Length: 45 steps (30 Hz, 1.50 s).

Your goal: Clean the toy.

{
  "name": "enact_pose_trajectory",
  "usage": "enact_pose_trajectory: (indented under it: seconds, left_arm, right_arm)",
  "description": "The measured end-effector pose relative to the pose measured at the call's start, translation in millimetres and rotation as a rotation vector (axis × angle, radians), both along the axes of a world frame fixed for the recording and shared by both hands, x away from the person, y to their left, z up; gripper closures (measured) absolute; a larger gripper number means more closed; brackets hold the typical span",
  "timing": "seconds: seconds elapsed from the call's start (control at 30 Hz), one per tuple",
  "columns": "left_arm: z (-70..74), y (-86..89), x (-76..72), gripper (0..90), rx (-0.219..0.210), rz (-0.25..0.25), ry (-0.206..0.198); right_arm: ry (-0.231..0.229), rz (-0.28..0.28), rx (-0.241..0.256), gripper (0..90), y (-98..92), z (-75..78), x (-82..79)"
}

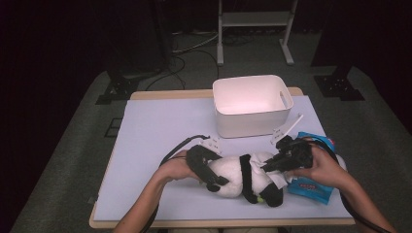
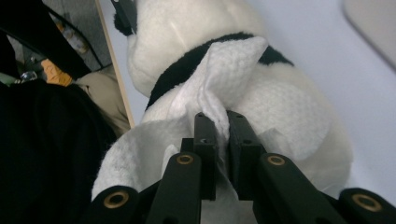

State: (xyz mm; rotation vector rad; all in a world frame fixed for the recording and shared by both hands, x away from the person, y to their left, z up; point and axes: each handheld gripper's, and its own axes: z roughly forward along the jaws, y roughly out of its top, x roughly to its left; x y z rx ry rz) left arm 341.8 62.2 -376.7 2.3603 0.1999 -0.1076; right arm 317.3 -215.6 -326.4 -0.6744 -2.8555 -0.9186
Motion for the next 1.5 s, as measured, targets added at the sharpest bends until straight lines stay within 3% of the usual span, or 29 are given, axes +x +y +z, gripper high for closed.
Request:
enact_pose_trajectory:
  seconds: [0.1,0.23,0.5,0.57,0.7,0.77,0.87,1.03,1.1,1.23,1.33,1.43,1.5]
  left_arm:
    - [9.9,2.3,3.1,23.6,-0.011,-0.003,-0.033]
    - [22.5,3.1,7.9,24.9,-0.013,-0.008,-0.088]
    - [40.5,6.5,16.3,25.0,0.036,0.012,-0.274]
    - [38.9,7.5,18.5,24.8,0.030,0.022,-0.295]
    - [24.6,9.7,18.5,23.3,0.004,0.000,-0.279]
    - [20.1,11.2,16.1,22.5,-0.016,-0.006,-0.274]
    - [15.7,14.3,13.4,21.1,-0.021,0.005,-0.265]
    - [5.3,20.5,12.5,14.1,-0.016,0.033,-0.213]
    - [2.2,22.0,12.3,10.5,-0.022,0.038,-0.198]
    - [0.7,23.5,8.6,7.7,-0.066,0.025,-0.196]
    - [-0.4,27.4,8.9,7.6,-0.112,0.026,-0.164]
    - [1.9,34.4,10.9,7.6,-0.143,0.079,-0.118]
    - [0.4,38.3,12.5,4.3,-0.123,0.105,-0.104]
  right_arm:
    - [-0.025,-0.010,0.033,82.8,-3.2,7.7,-0.9]
    - [-0.046,-0.012,0.038,82.5,-4.8,16.2,2.9]
    - [-0.096,-0.007,0.018,82.4,9.4,24.3,17.4]
    - [-0.090,0.004,0.013,82.4,19.1,22.0,21.7]
    - [-0.089,0.036,-0.017,82.5,40.9,18.6,28.4]
    - [-0.095,0.032,-0.013,82.5,45.6,20.4,32.0]
    - [-0.084,0.018,-0.052,82.5,49.4,19.8,39.8]
    - [-0.088,-0.009,-0.083,82.6,38.5,19.0,38.7]
    - [-0.077,-0.026,-0.074,82.8,29.4,16.9,37.4]
    - [-0.055,-0.036,-0.076,83.2,19.0,7.1,33.1]
    - [-0.046,-0.036,-0.078,83.3,15.3,0.9,27.8]
    - [-0.034,-0.031,-0.079,83.3,11.0,-4.5,24.0]
    - [-0.033,-0.037,-0.072,83.3,8.1,-6.1,21.4]
